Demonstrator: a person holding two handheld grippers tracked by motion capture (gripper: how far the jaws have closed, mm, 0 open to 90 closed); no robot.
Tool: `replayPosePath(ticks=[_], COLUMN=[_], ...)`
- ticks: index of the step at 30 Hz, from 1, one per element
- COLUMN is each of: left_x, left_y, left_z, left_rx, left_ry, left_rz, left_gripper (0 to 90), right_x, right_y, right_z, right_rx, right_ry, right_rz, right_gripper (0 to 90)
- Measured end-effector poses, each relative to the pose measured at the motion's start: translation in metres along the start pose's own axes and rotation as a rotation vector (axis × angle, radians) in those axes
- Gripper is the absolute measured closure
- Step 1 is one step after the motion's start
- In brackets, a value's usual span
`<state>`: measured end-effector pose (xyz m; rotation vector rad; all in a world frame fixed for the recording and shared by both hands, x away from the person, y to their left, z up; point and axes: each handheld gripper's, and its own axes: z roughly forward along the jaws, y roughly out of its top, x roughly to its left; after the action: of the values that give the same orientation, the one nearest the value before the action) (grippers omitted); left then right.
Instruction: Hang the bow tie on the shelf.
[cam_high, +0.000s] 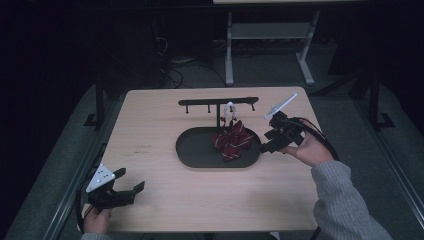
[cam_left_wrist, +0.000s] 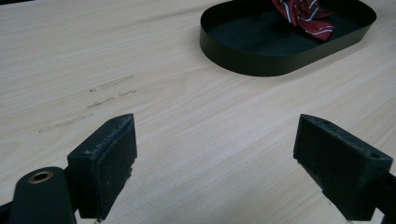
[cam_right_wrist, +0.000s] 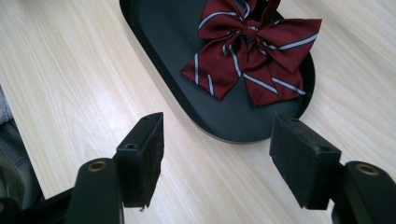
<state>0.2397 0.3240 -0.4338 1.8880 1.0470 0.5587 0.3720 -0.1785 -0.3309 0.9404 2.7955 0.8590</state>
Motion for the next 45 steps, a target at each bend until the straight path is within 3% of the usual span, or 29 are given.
replayPosePath(ticks=[45], left_x=[-0.001], left_y=[-0.001], left_z=[0.003], left_rx=[0.004], left_ry=[-0.004], left_rz=[0.001], left_gripper=[13.0], right_x=[0.012], right_y=[-0.077], right_z=[0.021], right_rx=[-0.008], right_ry=[0.021], right_rz=[0.074], right_gripper=[33.5])
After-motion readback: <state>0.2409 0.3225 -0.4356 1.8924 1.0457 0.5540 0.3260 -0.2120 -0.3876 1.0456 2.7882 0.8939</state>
